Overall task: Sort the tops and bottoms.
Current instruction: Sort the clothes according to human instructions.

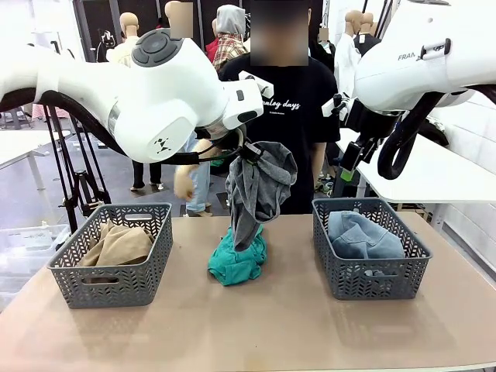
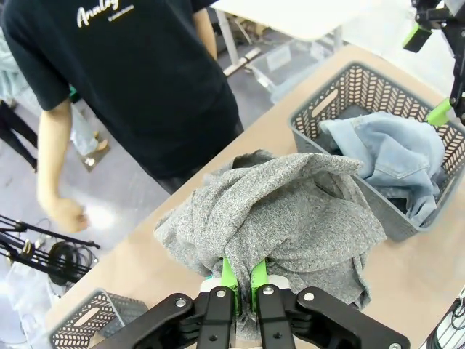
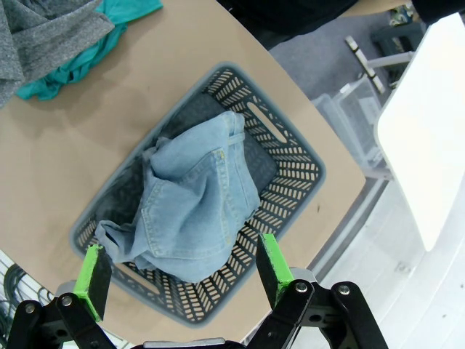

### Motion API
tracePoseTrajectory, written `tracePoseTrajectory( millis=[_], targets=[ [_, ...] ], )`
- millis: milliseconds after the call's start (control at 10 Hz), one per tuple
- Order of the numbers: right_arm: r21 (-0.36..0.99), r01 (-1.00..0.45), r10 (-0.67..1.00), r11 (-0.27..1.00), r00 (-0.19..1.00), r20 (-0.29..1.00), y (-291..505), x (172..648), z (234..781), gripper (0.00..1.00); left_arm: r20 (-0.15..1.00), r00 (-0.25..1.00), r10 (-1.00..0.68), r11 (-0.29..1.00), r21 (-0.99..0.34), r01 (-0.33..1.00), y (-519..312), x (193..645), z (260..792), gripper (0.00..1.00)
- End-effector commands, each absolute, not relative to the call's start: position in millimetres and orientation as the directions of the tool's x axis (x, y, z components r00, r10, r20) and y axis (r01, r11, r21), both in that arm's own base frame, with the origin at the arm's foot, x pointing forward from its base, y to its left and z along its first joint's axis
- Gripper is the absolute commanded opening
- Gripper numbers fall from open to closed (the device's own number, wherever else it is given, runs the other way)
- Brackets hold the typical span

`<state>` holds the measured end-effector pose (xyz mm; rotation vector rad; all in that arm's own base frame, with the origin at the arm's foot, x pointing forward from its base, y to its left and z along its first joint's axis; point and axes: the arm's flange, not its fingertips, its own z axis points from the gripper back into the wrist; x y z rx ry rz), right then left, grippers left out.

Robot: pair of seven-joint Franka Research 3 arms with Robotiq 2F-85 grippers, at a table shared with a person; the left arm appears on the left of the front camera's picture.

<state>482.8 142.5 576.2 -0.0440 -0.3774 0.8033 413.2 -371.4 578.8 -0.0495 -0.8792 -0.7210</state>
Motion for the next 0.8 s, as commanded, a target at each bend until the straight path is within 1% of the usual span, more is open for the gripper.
tracePoseTrajectory(
  millis=[0,700],
  targets=[
    [-0.168,-0.695,0.707,0.699,0.633,0.317,141.7,482.4,575.6,1.0,0.722,0.413,-0.554,0.763,0.244,0.598,-373.7,416.0,583.4,0.0],
    [-0.168,-0.695,0.707,0.699,0.633,0.317,141.7,482.4,575.6,1.0,0.722,0.413,-0.554,0.763,0.244,0.598,-373.7,416.0,583.4,0.0]
  ],
)
